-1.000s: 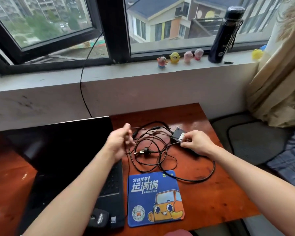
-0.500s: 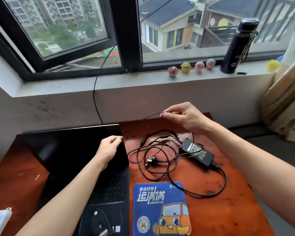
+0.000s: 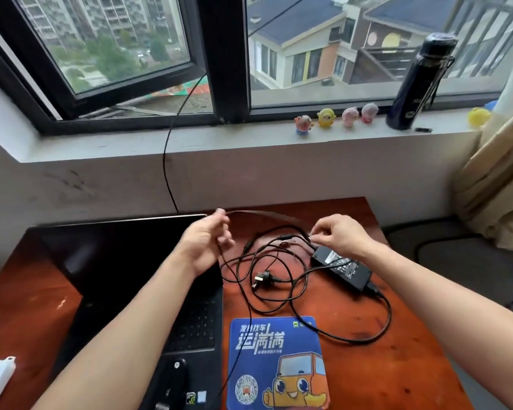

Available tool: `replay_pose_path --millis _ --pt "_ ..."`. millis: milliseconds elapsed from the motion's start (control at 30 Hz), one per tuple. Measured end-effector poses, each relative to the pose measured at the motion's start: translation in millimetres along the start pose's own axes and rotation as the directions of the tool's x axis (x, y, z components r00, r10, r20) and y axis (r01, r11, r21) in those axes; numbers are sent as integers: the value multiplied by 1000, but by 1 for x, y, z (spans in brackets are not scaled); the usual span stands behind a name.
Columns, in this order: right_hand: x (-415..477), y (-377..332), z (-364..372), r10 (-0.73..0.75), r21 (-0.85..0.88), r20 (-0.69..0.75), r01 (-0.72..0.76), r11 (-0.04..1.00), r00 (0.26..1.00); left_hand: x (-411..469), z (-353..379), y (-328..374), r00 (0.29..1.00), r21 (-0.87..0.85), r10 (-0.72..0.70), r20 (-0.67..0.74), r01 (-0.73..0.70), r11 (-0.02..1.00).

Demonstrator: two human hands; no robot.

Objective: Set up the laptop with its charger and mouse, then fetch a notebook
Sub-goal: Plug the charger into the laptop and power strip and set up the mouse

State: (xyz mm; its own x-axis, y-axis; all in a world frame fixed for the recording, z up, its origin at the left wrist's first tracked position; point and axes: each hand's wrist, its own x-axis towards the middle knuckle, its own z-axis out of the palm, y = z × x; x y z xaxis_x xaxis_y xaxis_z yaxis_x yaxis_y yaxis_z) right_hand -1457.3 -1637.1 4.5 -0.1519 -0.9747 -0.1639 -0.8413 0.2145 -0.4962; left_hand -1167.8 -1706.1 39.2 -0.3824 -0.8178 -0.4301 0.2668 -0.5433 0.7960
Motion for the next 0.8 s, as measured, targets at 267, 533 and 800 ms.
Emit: replay_pose_path --millis 267,533,800 --pt "-10 36 -22 169 293 -55 -146 945 984 5 -69 5 938 228 142 -316 -70 971" --pt "-20 -81 -125 -58 739 -352 315 596 934 7 -50 -35 971 647 136 -194 22 762" --pt "-9 -72 -135 132 944 -201 156 289 971 16 -12 -60 986 715 161 -46 -80 694"
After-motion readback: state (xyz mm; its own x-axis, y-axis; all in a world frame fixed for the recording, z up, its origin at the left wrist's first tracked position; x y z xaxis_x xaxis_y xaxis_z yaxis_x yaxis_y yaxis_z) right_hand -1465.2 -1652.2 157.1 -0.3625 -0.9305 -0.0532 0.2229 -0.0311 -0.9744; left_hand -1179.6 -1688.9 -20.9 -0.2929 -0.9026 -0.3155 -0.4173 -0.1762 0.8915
